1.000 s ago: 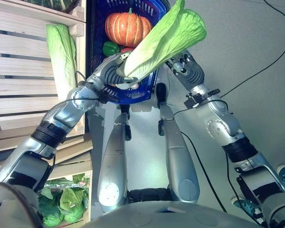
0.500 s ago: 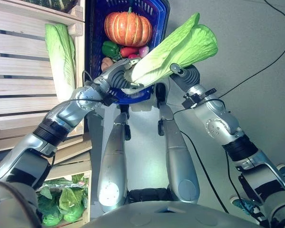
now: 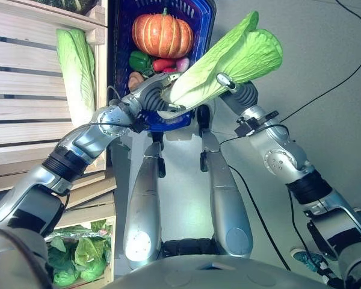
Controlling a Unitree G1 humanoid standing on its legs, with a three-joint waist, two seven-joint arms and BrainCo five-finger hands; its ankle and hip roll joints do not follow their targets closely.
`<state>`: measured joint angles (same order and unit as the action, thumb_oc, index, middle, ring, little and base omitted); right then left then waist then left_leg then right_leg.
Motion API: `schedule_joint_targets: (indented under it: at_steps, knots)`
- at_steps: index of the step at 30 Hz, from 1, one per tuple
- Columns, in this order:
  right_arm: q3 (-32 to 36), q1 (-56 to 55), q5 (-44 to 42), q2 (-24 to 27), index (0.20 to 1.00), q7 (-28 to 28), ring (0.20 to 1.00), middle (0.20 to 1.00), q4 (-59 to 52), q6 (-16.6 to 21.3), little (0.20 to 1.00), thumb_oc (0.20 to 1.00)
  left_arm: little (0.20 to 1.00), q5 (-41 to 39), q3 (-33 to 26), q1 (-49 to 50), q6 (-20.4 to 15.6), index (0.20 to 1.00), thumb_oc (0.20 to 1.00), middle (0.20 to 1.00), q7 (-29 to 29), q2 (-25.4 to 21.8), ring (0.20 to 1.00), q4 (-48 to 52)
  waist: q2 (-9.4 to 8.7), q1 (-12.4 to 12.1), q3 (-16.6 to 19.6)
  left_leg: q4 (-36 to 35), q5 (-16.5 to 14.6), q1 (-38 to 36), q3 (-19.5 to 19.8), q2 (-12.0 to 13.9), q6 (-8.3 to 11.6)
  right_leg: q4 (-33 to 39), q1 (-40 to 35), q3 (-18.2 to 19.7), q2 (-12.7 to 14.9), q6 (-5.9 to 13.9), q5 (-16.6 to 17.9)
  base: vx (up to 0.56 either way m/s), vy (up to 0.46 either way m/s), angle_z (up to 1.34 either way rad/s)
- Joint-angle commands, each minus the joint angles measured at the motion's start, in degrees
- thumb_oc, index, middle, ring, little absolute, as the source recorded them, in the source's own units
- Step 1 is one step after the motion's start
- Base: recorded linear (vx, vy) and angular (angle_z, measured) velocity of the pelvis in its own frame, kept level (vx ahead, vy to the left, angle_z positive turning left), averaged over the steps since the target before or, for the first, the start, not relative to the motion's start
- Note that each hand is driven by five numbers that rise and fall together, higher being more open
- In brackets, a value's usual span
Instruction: Pick up fruits and vegetables into the basket
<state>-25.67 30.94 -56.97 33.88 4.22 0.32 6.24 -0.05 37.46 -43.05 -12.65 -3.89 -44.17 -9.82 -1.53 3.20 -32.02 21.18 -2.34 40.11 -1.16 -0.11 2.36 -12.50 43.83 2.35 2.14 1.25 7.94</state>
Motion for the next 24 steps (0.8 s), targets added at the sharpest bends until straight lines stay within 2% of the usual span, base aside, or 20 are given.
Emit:
schedule_joint_targets:
  at_steps: [1,10,11,12,16,20,22,24]
  knots:
    - [-2.61,1.39,-1.56,-0.75,0.200,4.58,0.200,0.200,-9.71,3.86,0.200,0.200,0.200,0.60,3.24,0.51,-2.05,0.200,0.200,0.200,-1.27,-0.36,0.200,7.63,1.29,0.45,2.22,-7.18,4.43,-0.26,-0.01,-2.01,-0.09,-4.37,-3.42,-4.96,-2.03,3.09,-7.28,0.00,0.000,0.00]
    - [-2.57,1.38,-0.93,-1.49,0.200,4.35,0.200,0.200,-9.09,4.58,0.200,0.200,0.200,-0.09,2.79,0.75,-1.47,0.200,0.200,0.200,0.92,0.18,0.200,7.13,1.34,0.30,2.22,-6.84,4.24,-0.08,0.21,-2.18,-0.14,-4.59,-3.29,-4.98,-1.97,3.11,-7.38,0.00,0.000,0.00]
    - [-2.54,1.48,-0.86,-1.58,0.200,4.21,0.200,0.200,-9.02,4.60,0.200,0.200,0.539,-0.74,2.48,0.89,-1.11,0.539,0.539,0.539,1.81,0.44,0.539,7.09,1.33,0.26,2.22,-6.83,4.24,-0.07,0.27,-2.22,-0.11,-4.53,-3.35,-4.97,-1.98,3.10,-7.40,0.00,0.000,0.00]
    - [-2.58,1.33,-0.53,-1.79,0.200,3.90,0.200,0.200,-9.26,4.67,0.200,0.200,1.000,-1.80,2.16,1.14,-0.83,1.000,1.000,1.000,2.55,0.75,1.000,6.96,1.30,0.23,2.22,-6.87,4.31,-0.05,0.26,-2.22,-0.14,-4.50,-3.37,-4.94,-2.00,3.09,-7.40,0.00,0.000,0.00]
    - [-1.92,0.76,0.11,-2.23,0.200,3.48,0.200,0.200,-8.75,5.53,0.200,0.200,1.000,-7.30,-0.57,3.64,-1.83,1.000,1.000,1.000,6.32,2.29,1.000,5.77,1.27,-0.08,2.22,-6.97,4.29,-0.23,0.53,-2.33,-0.20,-4.52,-3.57,-5.02,-2.04,3.06,-7.49,0.00,0.000,0.00]
    - [-0.66,-0.20,1.93,-3.63,0.200,3.33,0.200,0.200,-7.70,6.21,0.200,0.200,1.000,-12.83,-4.89,6.98,-4.89,1.000,1.000,1.000,11.97,5.11,1.000,3.80,1.24,-0.43,2.22,-6.94,4.34,-0.23,0.84,-2.46,-0.22,-4.78,-3.60,-5.08,-2.11,3.03,-7.68,0.00,0.000,0.00]
    - [0.59,-0.51,2.87,-4.84,0.200,3.08,0.200,0.200,-7.05,5.84,0.200,0.200,1.000,-16.25,-9.02,8.85,-7.41,1.000,1.000,1.000,15.37,7.62,1.000,1.65,1.11,-0.67,2.22,-7.01,4.30,-0.42,1.00,-2.55,-0.25,-4.97,-3.73,-5.20,-2.21,2.92,-7.95,0.00,0.000,0.00]
    - [1.20,-0.68,3.19,-5.22,0.200,2.88,0.200,0.200,-6.87,5.53,0.200,0.200,1.000,-18.27,-11.01,9.71,-8.44,1.000,1.000,1.000,16.75,8.52,1.000,1.18,1.05,-0.78,2.22,-6.91,4.26,-0.48,1.11,-2.60,-0.24,-5.16,-3.77,-5.26,-2.26,2.82,-8.08,0.00,-0.007,0.02]
